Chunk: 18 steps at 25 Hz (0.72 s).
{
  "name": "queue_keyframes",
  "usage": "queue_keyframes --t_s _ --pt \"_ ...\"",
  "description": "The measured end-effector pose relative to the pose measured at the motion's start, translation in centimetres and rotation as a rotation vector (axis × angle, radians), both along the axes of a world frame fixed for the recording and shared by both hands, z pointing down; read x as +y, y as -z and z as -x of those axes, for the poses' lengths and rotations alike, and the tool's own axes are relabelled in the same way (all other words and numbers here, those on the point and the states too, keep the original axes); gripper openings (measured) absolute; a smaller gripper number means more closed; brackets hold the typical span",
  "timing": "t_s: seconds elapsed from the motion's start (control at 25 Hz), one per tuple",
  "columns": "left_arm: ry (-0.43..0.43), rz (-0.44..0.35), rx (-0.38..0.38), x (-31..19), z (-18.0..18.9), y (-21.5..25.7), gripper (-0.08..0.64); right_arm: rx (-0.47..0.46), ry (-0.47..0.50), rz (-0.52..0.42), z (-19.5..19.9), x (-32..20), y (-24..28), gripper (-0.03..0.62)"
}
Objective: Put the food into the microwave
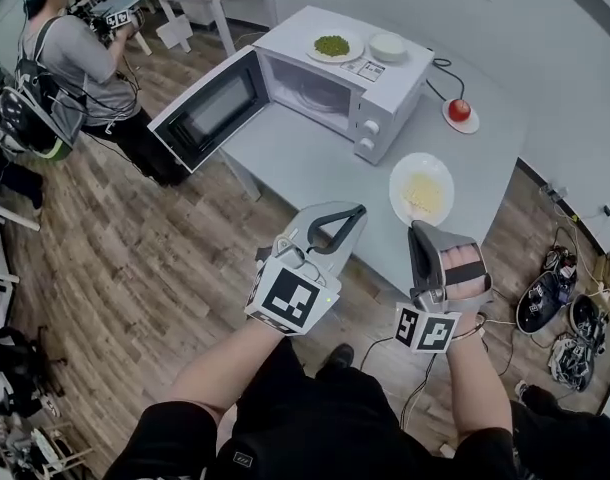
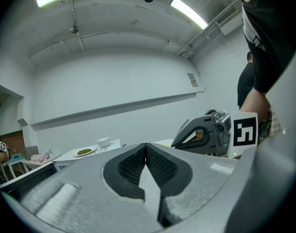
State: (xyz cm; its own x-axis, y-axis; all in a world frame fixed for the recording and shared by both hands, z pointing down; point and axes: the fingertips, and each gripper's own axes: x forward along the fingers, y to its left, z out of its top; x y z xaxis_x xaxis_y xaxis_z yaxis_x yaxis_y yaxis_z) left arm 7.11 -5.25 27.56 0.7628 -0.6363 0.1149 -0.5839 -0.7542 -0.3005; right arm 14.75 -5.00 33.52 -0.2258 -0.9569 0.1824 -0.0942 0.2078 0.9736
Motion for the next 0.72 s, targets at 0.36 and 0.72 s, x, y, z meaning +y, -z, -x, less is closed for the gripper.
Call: queue_keyframes --t_s 0.36,0.72 --pt "-0.033 -0.023 0.01 -6.1 8.1 1.2 0.008 -0.015 0.001 -0.013 9.8 -5.6 1.4 0.028" --pt "-0.078 0.003 0.029 -12.2 16.5 0.5 0.008 -0.003 -0.066 -0.012 18.3 -13.3 0.5 0.028"
